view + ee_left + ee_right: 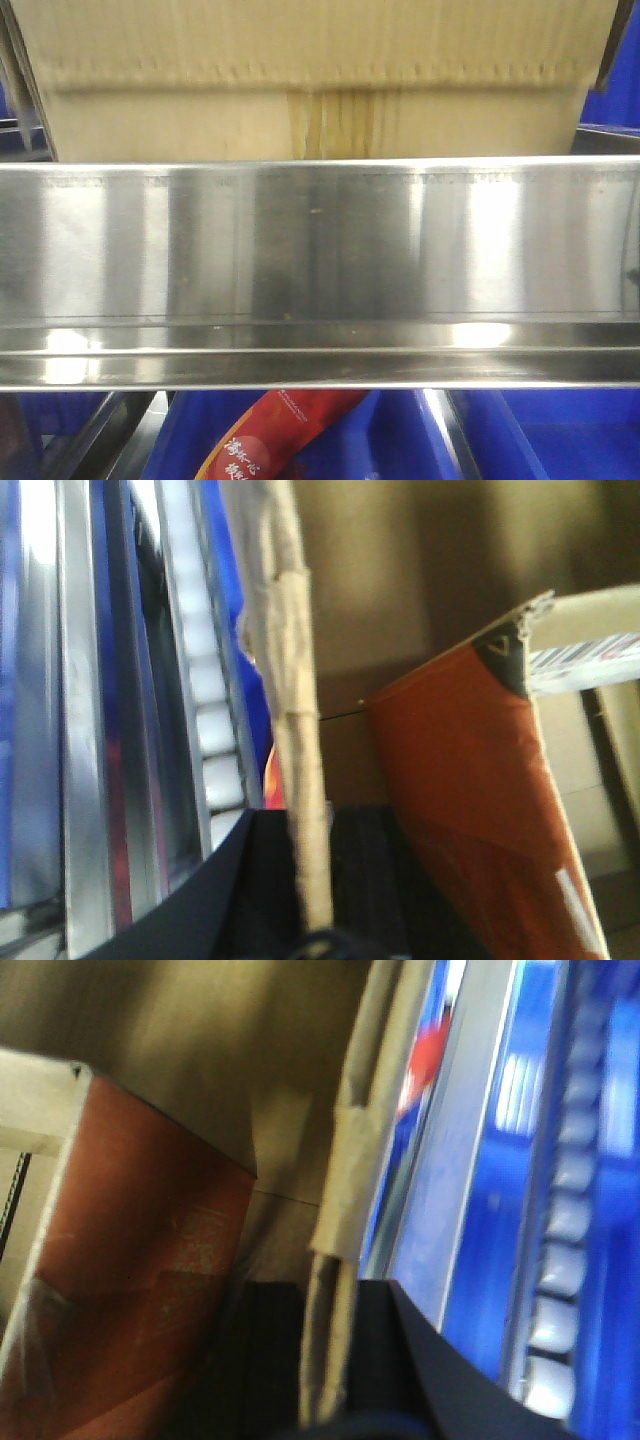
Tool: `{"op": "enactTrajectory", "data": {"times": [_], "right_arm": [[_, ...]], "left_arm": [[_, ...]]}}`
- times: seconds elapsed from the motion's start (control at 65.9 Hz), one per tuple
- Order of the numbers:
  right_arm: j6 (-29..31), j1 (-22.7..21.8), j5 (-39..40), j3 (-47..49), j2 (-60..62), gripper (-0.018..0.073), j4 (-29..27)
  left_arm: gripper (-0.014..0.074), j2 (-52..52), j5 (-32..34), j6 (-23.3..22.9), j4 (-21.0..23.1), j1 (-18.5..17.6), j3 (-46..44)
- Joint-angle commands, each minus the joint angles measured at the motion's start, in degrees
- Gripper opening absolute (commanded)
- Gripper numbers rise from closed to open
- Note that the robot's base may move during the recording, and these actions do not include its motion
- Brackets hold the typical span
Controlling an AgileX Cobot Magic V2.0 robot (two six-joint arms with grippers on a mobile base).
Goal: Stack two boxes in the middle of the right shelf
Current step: 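Lower the stacked boxes with both grippers onto the middle shelf rollers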
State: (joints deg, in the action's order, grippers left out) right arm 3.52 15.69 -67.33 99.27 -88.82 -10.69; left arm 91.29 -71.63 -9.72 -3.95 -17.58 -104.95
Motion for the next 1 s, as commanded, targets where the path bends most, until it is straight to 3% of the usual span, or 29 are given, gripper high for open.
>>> {"op": "enactTrajectory", "data": {"times": [0.0, 0.106, 0.167, 0.243, 0.319, 0.471, 0.577, 0.683, 0.835, 0.941, 0.987], "right_arm": [[1.05, -0.27, 0.75, 0.54, 0.80, 0.0052, 0.99], [1.05, -0.27, 0.87, 0.54, 0.92, 0.0283, 0.99], [1.05, -0.27, 0.87, 0.54, 1.03, 0.0405, 0.99], [1.05, -0.27, 0.77, 0.54, 1.41, 0.0505, 0.99], [1.05, -0.27, 0.77, 0.66, 2.27, 0.0531, 0.99], [1.05, -0.27, 2.16, 0.66, 5.46, 0.0484, 0.99], [1.05, -0.27, 2.54, 0.66, 8.76, 0.0382, 0.99], [1.05, -0.27, 3.08, -0.39, 12.35, 0.0207, 0.99], [1.05, -0.27, 8.79, -6.71, 19.71, -0.0153, 2.01], [1.05, -0.27, 13.47, -15.39, 26.68, -0.0155, 2.76], [1.05, -0.27, 15.53, -19.08, 29.38, -0.0155, 3.05]], "left_arm": [[-0.0077, -0.30, 1.67, 0.08, -2.83, 0.22, -0.38], [0.0055, -0.30, 1.67, 0.08, -2.83, 0.22, -0.38], [0.0185, -0.30, 1.67, 0.08, -2.83, 0.22, -0.38], [0.0414, -0.40, 1.67, 0.08, -2.70, 0.22, -0.38], [0.0633, -0.97, 1.67, 0.08, -2.70, 0.22, -0.38], [0.0520, -3.81, 1.67, 0.08, -2.30, 0.22, -0.38], [0.0449, -7.20, 1.67, 0.08, -2.30, 0.22, -0.38], [0.0335, -11.22, 1.67, 0.08, -2.30, 0.22, 0.40], [0.0093, -19.38, 1.67, 0.08, -2.82, 0.22, 8.29], [-0.0115, -27.64, 7.67, 0.08, -2.82, 0.22, 18.28], [-0.0111, -31.05, 11.30, 0.08, -2.82, 0.22, 23.45]]}}
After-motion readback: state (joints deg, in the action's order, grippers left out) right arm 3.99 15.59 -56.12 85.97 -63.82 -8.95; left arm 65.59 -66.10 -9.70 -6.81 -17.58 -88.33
